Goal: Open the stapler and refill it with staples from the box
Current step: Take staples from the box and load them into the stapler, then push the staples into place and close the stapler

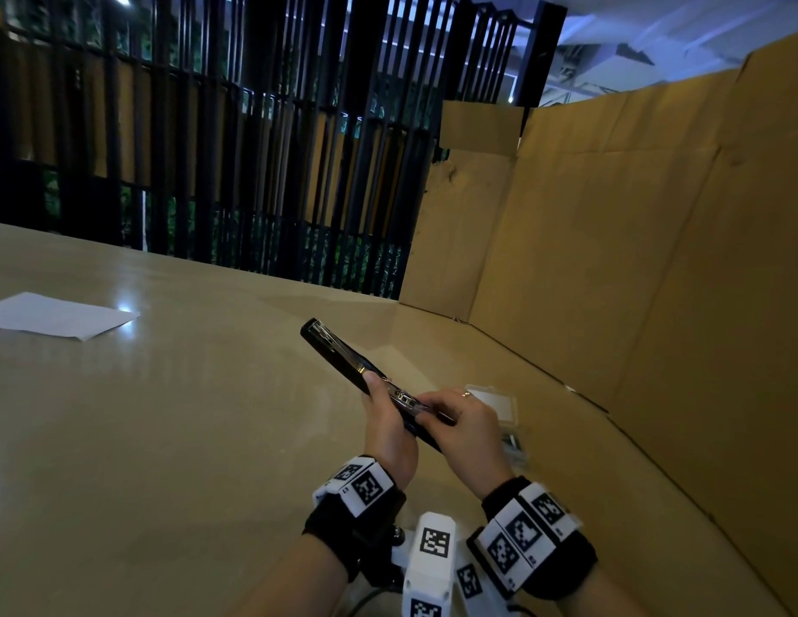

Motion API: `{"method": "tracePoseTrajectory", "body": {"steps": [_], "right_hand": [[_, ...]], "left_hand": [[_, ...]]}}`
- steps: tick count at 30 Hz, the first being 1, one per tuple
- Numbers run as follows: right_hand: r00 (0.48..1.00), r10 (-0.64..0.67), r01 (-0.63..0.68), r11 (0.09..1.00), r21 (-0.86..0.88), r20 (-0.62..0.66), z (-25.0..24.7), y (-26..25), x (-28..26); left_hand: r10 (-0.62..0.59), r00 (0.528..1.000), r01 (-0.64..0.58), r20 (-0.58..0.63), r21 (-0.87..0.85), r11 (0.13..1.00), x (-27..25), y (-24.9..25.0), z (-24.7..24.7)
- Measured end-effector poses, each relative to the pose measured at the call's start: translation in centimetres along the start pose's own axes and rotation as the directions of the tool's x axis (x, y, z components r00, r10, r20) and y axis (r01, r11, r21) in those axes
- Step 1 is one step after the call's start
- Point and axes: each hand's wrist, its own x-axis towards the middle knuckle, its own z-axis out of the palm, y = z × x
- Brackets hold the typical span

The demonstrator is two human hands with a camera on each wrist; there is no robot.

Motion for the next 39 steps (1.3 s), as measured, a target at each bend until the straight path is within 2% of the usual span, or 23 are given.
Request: {"method": "tracePoseTrajectory", "body": {"steps": [4,10,13,16,20,28,30,32,34,39], "right_hand": [[0.996,0.089,-0.088,0.996,0.030,-0.025,0.1,0.2,-0.1],[0.974,0.226,-0.226,0.969,0.101,0.010,-0.1,0.5,-0.3],[0.979,0.205,-0.201,0.974,0.103,-0.024,-0.3,0.5,-0.4],[0.988,0.142,-0.141,0.990,0.023,-0.054,-0.4,0.4,-0.4],[0.997,0.083,-0.083,0.993,-0.080,-0.002,-0.5,-0.1,-0.5],[0.992,0.123,-0.123,0.990,-0.064,0.005,-0.8,0.0,-0.2],[0.997,0.068,-0.060,0.986,-0.156,0.046,-1.3,0.2,-0.2],[0.988,0.010,0.030,0.967,-0.252,0.156,-2.1,0.2,-0.1],[0.967,0.010,0.070,0.949,-0.307,0.253,-2.8,0.0,0.1],[0.962,0.158,-0.078,0.941,-0.329,0.222,-2.7,-0.2,-0.2]], "left_hand": [[0.012,1.000,-0.012,-0.014,-0.001,1.000,-0.2,0.0,0.1],[0.005,1.000,-0.005,-0.015,-0.012,1.000,-0.3,-0.1,0.2],[0.005,1.000,-0.005,-0.020,-0.018,1.000,-0.3,-0.1,0.3],[0.020,0.999,-0.020,-0.029,0.012,1.000,-0.4,-0.1,0.3],[0.032,0.999,-0.032,-0.032,0.021,0.999,-0.5,0.4,0.4],[0.046,0.999,-0.044,-0.019,0.087,0.995,-1.1,0.9,0.6],[0.058,0.998,-0.057,-0.008,0.108,0.992,-1.1,1.1,0.5],[0.069,0.998,-0.069,0.004,0.114,0.991,-1.2,1.2,0.4],[0.070,0.997,-0.071,0.006,0.118,0.990,-1.2,1.2,0.2],[0.154,0.988,-0.149,-0.021,0.158,0.976,-1.3,1.3,-0.1]]}}
